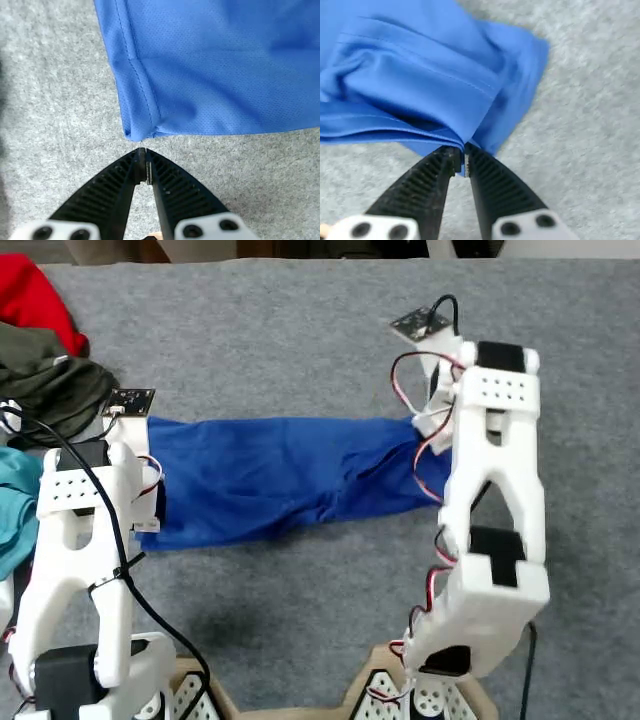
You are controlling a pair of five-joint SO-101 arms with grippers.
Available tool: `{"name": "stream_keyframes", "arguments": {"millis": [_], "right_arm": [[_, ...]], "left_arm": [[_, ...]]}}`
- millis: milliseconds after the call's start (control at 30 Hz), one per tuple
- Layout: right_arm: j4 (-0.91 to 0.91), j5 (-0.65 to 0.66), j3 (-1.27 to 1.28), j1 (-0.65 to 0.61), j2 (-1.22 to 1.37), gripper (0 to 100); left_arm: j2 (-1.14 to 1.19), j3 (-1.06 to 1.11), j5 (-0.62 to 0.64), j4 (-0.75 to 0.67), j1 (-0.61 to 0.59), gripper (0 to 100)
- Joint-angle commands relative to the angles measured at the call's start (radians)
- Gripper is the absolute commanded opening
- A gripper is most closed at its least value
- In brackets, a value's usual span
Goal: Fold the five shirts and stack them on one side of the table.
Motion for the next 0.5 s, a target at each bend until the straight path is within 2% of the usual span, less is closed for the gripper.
{"name": "stream_keyframes", "arguments": {"millis": [0, 267, 467], "right_arm": [[0.040, 0.058, -0.159, 0.013, 0.059, 0.5], [0.124, 0.218, -0.361, -0.058, 0.180, 0.9], [0.161, 0.219, -0.452, -0.079, 0.213, 8.0]], "left_arm": [[-0.031, -0.005, -0.006, -0.003, -0.009, 2], [-0.031, -0.005, -0.006, -0.003, -0.008, 2], [-0.031, -0.005, -0.006, 0.000, -0.008, 2]]}}
